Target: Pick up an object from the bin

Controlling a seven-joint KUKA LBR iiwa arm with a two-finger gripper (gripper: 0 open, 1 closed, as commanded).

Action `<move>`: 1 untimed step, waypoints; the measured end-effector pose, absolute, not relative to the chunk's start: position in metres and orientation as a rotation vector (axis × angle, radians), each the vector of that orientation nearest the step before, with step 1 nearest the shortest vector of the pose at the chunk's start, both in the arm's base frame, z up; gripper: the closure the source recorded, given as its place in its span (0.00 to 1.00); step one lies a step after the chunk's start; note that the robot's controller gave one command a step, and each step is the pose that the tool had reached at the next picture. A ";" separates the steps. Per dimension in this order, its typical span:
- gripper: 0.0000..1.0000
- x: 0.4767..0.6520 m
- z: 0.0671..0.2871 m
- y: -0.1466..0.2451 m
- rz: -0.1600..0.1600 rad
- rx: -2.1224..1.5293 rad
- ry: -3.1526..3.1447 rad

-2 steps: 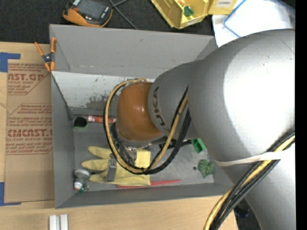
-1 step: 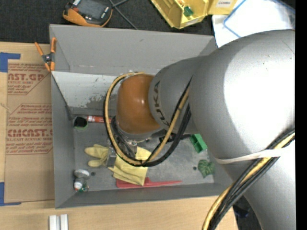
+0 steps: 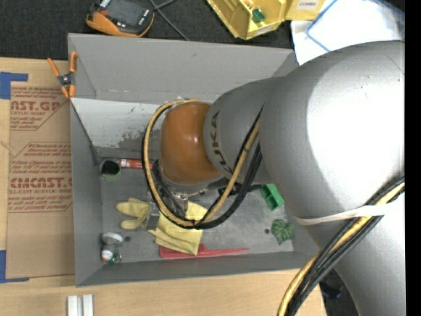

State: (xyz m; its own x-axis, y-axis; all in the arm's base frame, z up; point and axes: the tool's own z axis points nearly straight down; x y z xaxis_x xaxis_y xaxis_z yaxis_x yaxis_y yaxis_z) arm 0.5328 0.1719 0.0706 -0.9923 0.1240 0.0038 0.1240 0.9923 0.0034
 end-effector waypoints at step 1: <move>1.00 0.532 0.076 0.172 -0.006 -0.194 -3.131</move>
Offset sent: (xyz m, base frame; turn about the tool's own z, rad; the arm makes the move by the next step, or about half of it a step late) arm -0.0004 0.0003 0.0550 -0.0004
